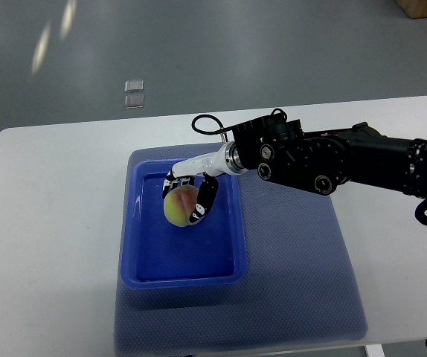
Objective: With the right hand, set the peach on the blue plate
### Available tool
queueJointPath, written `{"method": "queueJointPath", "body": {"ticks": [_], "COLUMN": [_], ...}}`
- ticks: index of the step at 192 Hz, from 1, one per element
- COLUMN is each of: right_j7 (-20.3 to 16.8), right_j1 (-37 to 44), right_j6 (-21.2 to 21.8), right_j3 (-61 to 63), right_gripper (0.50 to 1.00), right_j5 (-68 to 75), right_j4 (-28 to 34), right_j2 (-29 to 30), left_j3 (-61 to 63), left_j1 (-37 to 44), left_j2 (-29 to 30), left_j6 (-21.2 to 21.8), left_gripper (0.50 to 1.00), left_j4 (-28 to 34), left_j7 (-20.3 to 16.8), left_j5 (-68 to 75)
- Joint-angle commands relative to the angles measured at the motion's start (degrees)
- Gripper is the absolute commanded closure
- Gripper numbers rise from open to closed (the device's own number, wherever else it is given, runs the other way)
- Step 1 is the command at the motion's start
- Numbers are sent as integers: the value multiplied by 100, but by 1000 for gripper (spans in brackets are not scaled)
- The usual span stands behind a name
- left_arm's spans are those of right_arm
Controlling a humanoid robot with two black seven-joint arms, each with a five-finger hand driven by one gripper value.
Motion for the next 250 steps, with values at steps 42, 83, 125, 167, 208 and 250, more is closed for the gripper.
{"method": "queueJointPath", "body": {"ticks": [42, 83, 125, 167, 208, 250], "right_j7": [3, 3, 82, 170, 293, 697], "right_j1": [381, 803, 162, -2369, -3450, -3723], "right_j6": [227, 578, 499, 482, 341, 359], "right_j3": [194, 1573, 2989, 6539, 7831, 7902], "right_gripper": [570, 570, 570, 570, 570, 570], "right_j5": [95, 446, 1070, 3048, 4550, 5306], "right_j4": [123, 475, 475, 361, -579, -905], "right_j2": [-149, -1380, -2303, -2048, -1011, -756], "left_j3": [-2, 7, 7, 7, 7, 7], "left_j1": [0, 0, 0, 0, 0, 0], "left_j2": [0, 0, 0, 0, 0, 0], "left_j6": [0, 0, 0, 0, 0, 0], "left_gripper": [500, 500, 500, 500, 500, 500], "left_j4": [0, -18, -97, -167, -185, -176], "left_j7": [-6, 3, 3, 3, 3, 3], "left_j5": [1, 19, 19, 28, 28, 28]}}
